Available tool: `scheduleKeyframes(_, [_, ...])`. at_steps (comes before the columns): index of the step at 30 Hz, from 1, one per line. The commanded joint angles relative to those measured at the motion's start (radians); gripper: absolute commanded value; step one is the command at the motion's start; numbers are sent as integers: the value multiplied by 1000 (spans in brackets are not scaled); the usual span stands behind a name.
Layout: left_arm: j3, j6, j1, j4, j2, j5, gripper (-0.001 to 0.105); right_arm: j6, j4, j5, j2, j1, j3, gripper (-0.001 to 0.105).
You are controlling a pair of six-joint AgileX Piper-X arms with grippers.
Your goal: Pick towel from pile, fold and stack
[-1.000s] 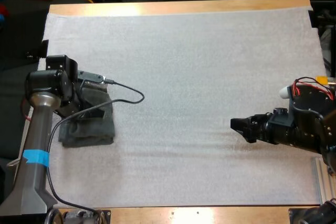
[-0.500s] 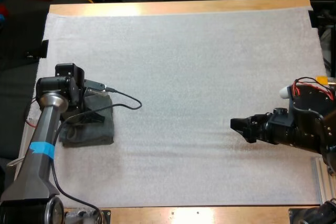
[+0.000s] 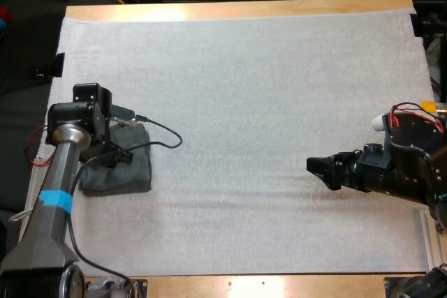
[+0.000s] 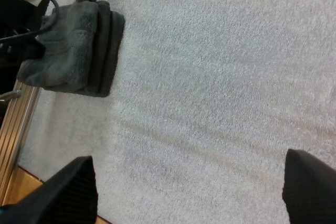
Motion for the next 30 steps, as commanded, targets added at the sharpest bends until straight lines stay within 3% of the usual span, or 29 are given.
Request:
scheduleKeyframes(1, [-11, -15, 0, -4, -25, -28, 60, -3, 1, -10, -4, 2, -4, 71])
scheduleKeyframes(4, [-31, -34, 0, 13, -75, -12, 60, -3, 1, -10, -4, 2, -4, 71])
scheduleKeyframes(12, [-36, -131, 0, 67, -147, 307, 60, -3, 1, -10, -4, 2, -4, 71])
scheduleKeyframes(19, [77, -170, 0, -15, -144, 355, 71, -3, 1, -16, -4, 2, -4, 71])
scheduleKeyframes(23, [161, -174, 0, -82, -109, 385, 71, -3, -1, -24, -4, 2, -4, 71])
scheduleKeyframes(30, [177, -174, 0, -101, 35, 385, 71, -3, -1, -26, -4, 2, -4, 71])
